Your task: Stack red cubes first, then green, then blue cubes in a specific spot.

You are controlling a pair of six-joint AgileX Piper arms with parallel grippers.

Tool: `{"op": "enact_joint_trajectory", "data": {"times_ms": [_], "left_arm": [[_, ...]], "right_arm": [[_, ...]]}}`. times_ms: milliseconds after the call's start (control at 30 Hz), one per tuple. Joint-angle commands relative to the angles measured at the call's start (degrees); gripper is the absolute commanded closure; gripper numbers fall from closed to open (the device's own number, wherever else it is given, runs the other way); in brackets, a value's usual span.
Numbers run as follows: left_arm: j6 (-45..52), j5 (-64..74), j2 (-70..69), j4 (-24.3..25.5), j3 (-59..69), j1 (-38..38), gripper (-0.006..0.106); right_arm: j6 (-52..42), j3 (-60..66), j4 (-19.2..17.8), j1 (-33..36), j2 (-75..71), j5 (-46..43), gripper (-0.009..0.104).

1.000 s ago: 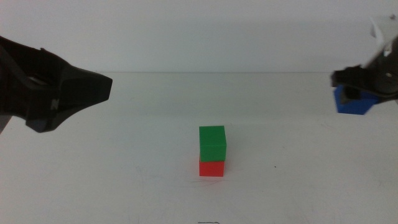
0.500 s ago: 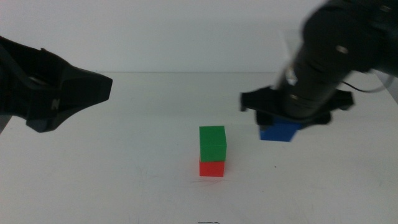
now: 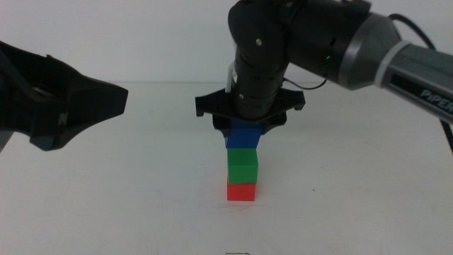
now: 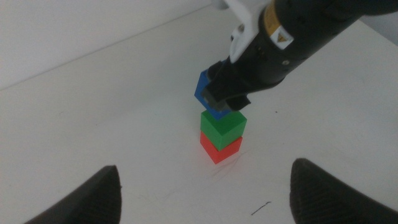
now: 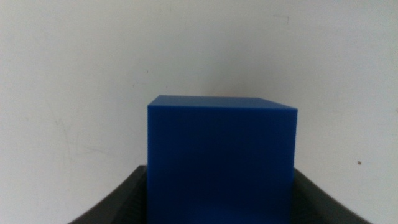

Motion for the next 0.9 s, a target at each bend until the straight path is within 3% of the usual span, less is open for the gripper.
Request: {"op": "enact_joint_trajectory", "data": {"times_ms": [0, 467, 867], "left_arm": [[-0.3, -4.0, 0.0, -0.9, -1.7, -0.1, 0.009], [-0.3, -4.0, 0.0, -0.9, -1.7, -0.1, 0.009], [-0.3, -4.0, 0.0, -0.9, -1.7, -0.1, 0.009]], "right_arm": [[-0.8, -2.3, -1.3, 0.0, -2.5, 4.0, 0.096], [-0.7, -2.3, -0.2, 0.0, -0.1, 4.0, 0.096], [2.1, 0.4, -4.9, 0.7, -2.7, 4.1, 0.096]]}}
